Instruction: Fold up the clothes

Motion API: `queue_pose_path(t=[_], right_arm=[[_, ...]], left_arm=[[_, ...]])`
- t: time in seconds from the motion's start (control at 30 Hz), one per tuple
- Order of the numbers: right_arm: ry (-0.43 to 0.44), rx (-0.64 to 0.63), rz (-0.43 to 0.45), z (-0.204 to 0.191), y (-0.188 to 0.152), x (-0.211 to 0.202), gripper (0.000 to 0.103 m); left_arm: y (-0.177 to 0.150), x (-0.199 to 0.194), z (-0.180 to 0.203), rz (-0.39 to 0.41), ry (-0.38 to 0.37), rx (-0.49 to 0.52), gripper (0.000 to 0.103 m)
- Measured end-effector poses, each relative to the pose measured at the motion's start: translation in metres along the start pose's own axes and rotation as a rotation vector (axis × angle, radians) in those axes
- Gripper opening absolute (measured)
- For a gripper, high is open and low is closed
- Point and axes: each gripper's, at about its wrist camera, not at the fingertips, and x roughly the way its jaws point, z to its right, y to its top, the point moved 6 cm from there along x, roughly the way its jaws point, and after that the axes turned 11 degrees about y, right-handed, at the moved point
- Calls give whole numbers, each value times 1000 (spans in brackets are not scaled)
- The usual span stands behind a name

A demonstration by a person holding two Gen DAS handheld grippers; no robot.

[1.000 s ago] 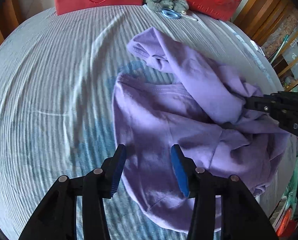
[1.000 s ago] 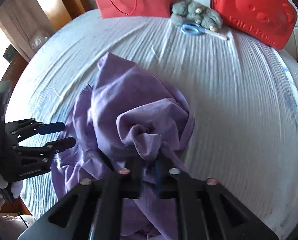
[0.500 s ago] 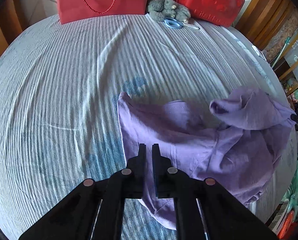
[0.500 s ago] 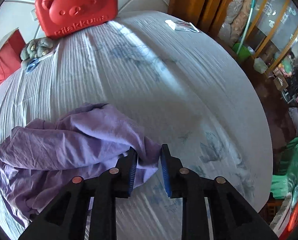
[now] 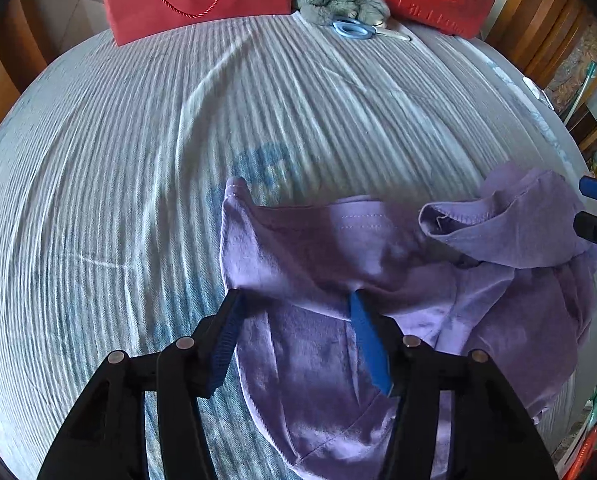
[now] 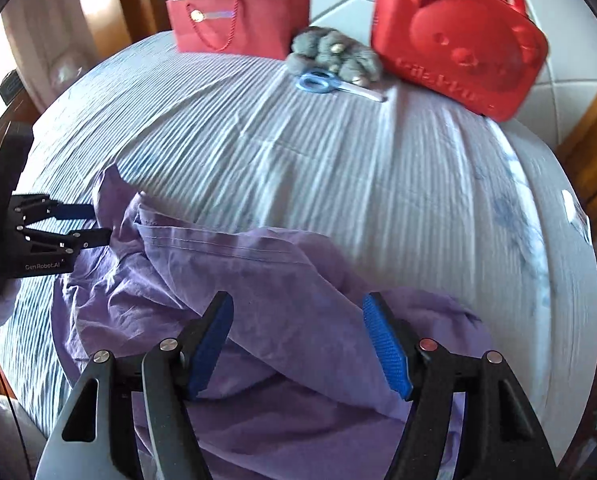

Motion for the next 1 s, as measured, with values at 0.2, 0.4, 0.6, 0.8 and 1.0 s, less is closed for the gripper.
queue_pose_path(t=[0.2, 0.4, 0.6, 0.8, 1.0], right_arm=[[-44, 64, -94, 20, 4, 29, 5], [-175, 176, 279, 73, 60, -88, 5], [-360, 298, 429, 141, 120, -126, 47], [-261, 364, 364, 126, 77, -119, 48], [-124, 351, 145, 70, -30, -69, 52]], left_arm=[[5, -13, 1, 31, -20, -12, 4], [55, -66, -49, 202, 22, -97, 4], [150, -78, -118, 299, 128, -158, 22], [127, -79, -115, 273, 15, -150, 49], [39, -53, -65, 145, -34, -46, 50]])
